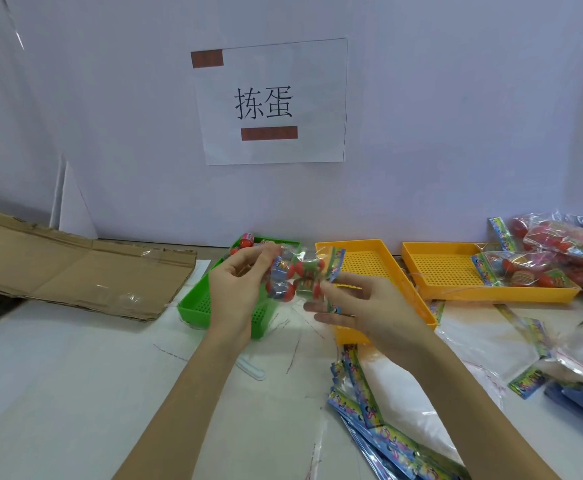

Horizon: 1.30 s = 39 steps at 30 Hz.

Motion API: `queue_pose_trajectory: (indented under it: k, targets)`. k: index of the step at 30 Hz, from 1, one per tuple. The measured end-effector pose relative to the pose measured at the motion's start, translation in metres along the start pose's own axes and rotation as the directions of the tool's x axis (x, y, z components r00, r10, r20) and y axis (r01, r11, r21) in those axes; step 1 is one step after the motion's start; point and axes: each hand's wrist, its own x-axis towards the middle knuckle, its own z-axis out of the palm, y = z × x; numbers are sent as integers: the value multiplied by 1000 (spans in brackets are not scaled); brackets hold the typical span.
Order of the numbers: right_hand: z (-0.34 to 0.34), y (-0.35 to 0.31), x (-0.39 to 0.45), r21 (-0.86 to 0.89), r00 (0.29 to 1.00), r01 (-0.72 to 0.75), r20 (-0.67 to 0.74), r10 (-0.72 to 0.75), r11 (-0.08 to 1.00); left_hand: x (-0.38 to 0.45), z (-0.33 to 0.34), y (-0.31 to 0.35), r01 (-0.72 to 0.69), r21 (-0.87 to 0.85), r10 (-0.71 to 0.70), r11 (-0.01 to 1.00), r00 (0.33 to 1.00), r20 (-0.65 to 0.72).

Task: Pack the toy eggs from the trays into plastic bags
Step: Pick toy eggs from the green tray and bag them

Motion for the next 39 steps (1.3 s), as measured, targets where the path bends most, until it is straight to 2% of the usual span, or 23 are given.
queue_pose_trajectory:
  k: [2,5,9,15,18,20,21,23,24,26,28,29,31,32,34,36,39]
  targets:
    - [1,3,0,33,999,35,-43,-33,999,0,2,-3,-9,60,9,998,1000,0]
    - [2,3,0,112,986,90,-153,-72,990,-5,10,-6,16,129,-26,991,997,76]
    - [1,2,1,99,971,118,-220,-94,988,-15,17,-18,-163,307,115,938,979,168]
    - [-1,-1,0,-4,982,141,-129,-140,990,-10,13,-10,-142,93,129,986,983,129]
    - [-6,-3,2,-83,975,177,-122,-186,981,-8,12,-10,-178,86,166,980,977,132]
    - [-9,-2,1,-135,971,120,-189,-144,984,-12,14,-9,-282,132,267,950,956,121]
    - [-9,-1,1,-196,968,54,-231,-99,979,-14,15,-8,-376,204,358,904,926,117]
    - [-11,-1,0,-274,969,-105,-246,36,956,-16,13,-6,-589,334,564,736,806,179]
    - [-13,-3,-1,-232,973,-169,-195,124,958,-17,12,-6,-690,355,643,631,721,258]
    - [-14,-9,-1,2,969,-248,-10,249,969,-18,10,-10,-842,366,712,396,533,457]
    - [-14,-14,-2,192,971,-236,83,224,953,-20,10,-13,-911,371,690,179,385,613]
    - [-14,-14,-1,222,980,-196,78,183,955,-20,10,-14,-925,364,672,110,339,659]
    - [-15,-12,-1,213,994,-103,53,94,972,-20,12,-13,-936,348,659,59,298,690]
    - [-15,-10,-1,211,998,-65,41,57,975,-20,13,-13,-933,343,663,107,324,675]
    - [-15,-10,-2,214,1000,-17,15,14,977,-24,17,-11,-878,327,660,350,479,579]
    - [-12,-12,-2,185,1000,1,-16,2,983,-26,21,-9,-743,324,616,586,668,417]
    - [-8,-13,-3,73,1000,12,-9,-12,997,-21,24,-5,-455,317,429,832,890,153]
